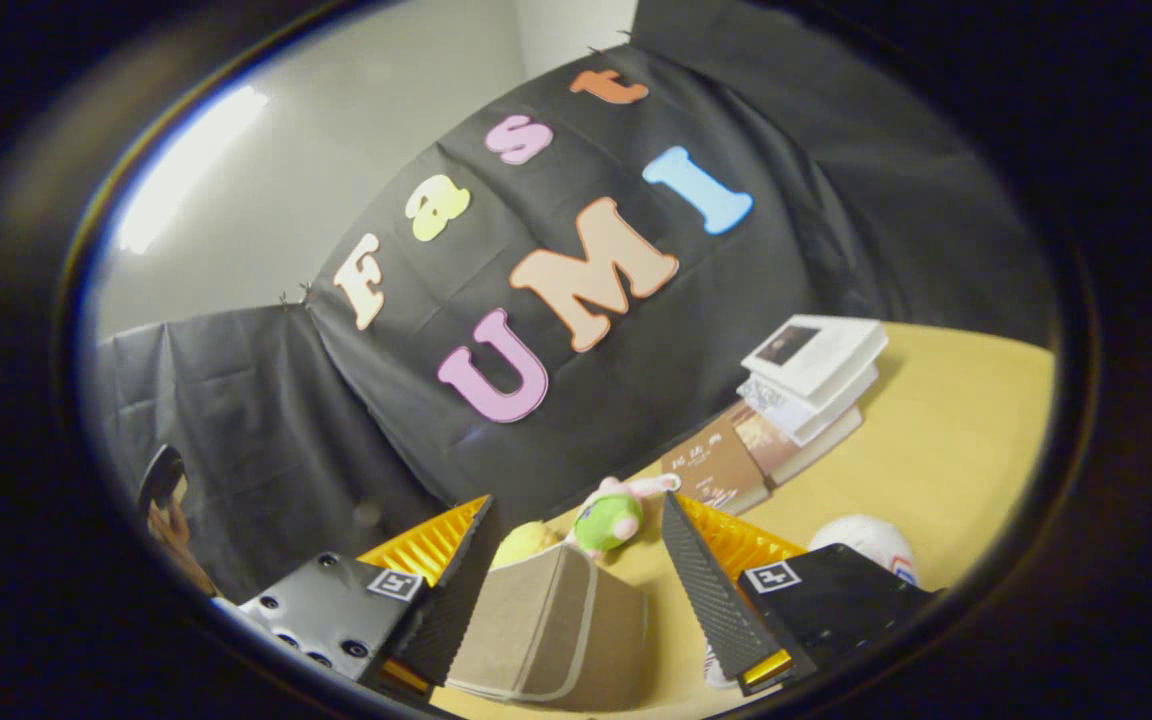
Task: Open the storage box then place both shoes into the box .Put the left shoe in first, then the right shoe, with the right side of both shoes facing outward in a uniform manner.
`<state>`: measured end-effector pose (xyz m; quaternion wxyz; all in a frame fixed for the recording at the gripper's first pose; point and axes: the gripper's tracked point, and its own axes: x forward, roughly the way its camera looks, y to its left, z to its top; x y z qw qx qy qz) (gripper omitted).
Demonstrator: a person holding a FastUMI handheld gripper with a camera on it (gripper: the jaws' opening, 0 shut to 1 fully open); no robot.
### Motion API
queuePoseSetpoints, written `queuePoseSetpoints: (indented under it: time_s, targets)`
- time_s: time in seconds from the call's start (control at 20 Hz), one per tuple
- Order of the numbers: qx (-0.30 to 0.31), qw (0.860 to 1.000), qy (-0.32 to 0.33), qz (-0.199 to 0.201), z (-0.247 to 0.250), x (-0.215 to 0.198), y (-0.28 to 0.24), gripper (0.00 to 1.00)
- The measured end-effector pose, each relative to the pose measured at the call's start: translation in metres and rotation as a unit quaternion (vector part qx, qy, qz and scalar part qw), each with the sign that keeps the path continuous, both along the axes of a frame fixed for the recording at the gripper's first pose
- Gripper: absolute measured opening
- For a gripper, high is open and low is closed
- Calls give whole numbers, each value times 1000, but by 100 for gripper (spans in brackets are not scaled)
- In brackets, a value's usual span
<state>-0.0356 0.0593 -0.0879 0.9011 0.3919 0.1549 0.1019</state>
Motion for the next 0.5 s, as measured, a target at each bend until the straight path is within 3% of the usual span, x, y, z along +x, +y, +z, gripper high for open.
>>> queuePoseSetpoints:
  time_s: [0.15,0.3,0.5]
  targets:
    - [88,993,51,54,-22,-8,33,100]
    - [188,971,101,106,-40,-21,67,100]
    - [248,946,152,145,-70,-37,101,100]
